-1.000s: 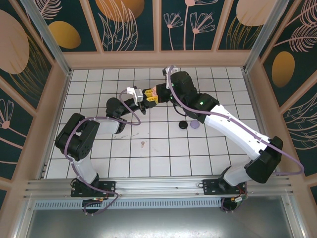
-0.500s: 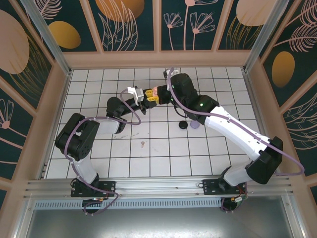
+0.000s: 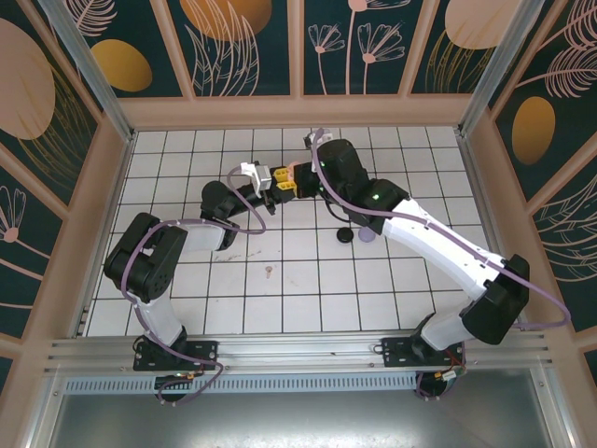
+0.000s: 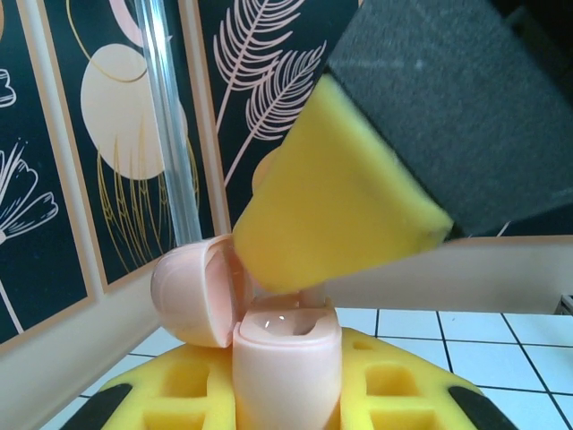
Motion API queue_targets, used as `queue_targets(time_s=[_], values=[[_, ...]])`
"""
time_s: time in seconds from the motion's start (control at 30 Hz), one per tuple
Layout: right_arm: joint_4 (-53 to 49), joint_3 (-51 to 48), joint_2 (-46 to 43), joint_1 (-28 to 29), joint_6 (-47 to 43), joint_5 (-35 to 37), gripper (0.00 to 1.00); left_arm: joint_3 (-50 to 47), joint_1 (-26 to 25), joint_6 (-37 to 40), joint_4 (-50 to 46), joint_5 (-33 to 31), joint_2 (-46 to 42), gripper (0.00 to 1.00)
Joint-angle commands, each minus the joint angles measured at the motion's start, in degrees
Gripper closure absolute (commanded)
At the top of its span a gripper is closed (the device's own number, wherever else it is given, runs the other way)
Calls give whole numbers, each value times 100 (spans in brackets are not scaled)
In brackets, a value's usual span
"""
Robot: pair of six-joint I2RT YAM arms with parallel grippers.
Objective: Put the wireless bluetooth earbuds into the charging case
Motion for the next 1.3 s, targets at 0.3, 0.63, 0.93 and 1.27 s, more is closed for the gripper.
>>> queue_targets(time_s=[0.3,0.63,0.93,1.27], values=[[-350,497,157,76,29,260,62,129,-31,28,285,-33,15,100],[-240,587,-640,-263,456,-33,33,-7,-26,-67,473,-239,38,100],[-308,-160,-1119,-303,860,-225,30,-228,-20,-136,751,-1124,-97,100],[47,-1618,-1194,132,1784,-317,32,-767,91,12,1006,-2676,-640,100]])
